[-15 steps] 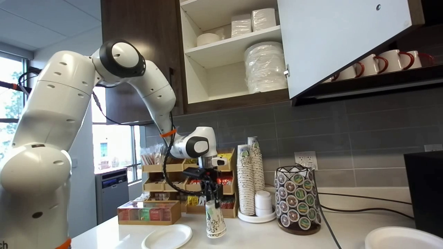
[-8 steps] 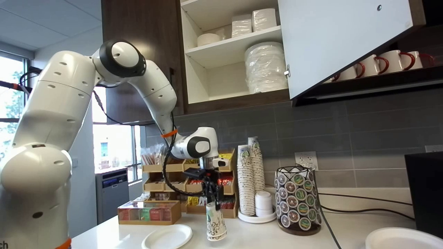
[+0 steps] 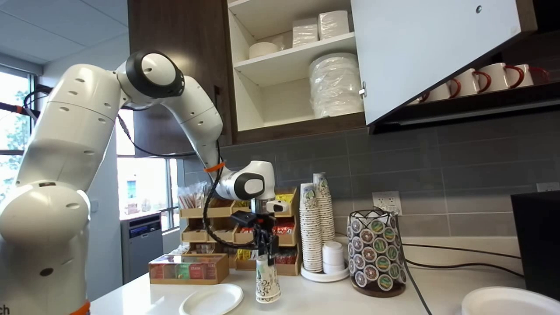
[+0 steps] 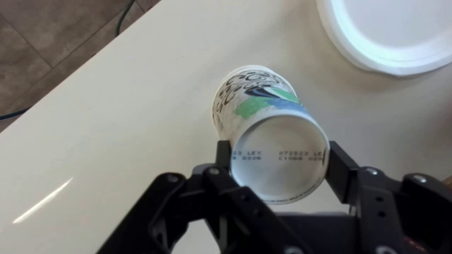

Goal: Unstack the two paper cups on the counter

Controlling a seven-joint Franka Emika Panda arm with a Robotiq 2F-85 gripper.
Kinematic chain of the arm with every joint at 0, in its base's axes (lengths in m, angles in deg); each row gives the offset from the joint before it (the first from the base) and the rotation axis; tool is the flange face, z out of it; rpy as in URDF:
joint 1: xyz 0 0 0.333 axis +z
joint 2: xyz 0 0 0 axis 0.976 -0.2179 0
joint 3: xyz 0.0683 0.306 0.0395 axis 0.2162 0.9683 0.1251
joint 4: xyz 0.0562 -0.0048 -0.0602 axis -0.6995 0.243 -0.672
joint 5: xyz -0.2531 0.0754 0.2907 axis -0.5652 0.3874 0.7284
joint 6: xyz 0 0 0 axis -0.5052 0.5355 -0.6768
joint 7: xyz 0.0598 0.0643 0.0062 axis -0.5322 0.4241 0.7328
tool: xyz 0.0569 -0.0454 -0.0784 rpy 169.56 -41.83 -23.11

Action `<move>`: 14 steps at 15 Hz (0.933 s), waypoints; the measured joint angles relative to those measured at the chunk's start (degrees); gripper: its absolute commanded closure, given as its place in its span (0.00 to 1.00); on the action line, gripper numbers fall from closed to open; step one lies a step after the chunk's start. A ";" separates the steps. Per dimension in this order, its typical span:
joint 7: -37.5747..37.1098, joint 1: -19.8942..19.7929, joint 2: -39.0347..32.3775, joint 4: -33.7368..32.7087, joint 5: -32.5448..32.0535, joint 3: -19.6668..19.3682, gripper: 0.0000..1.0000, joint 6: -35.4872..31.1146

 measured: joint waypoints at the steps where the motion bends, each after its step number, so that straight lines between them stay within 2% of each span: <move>1: -0.40 0.09 0.00 -0.05 -0.52 -0.14 0.59 0.15; 8: -3.29 1.17 -0.29 -0.32 -4.73 -1.11 0.59 2.27; 14: -3.26 1.55 -2.64 -0.71 -5.05 -1.04 0.59 2.28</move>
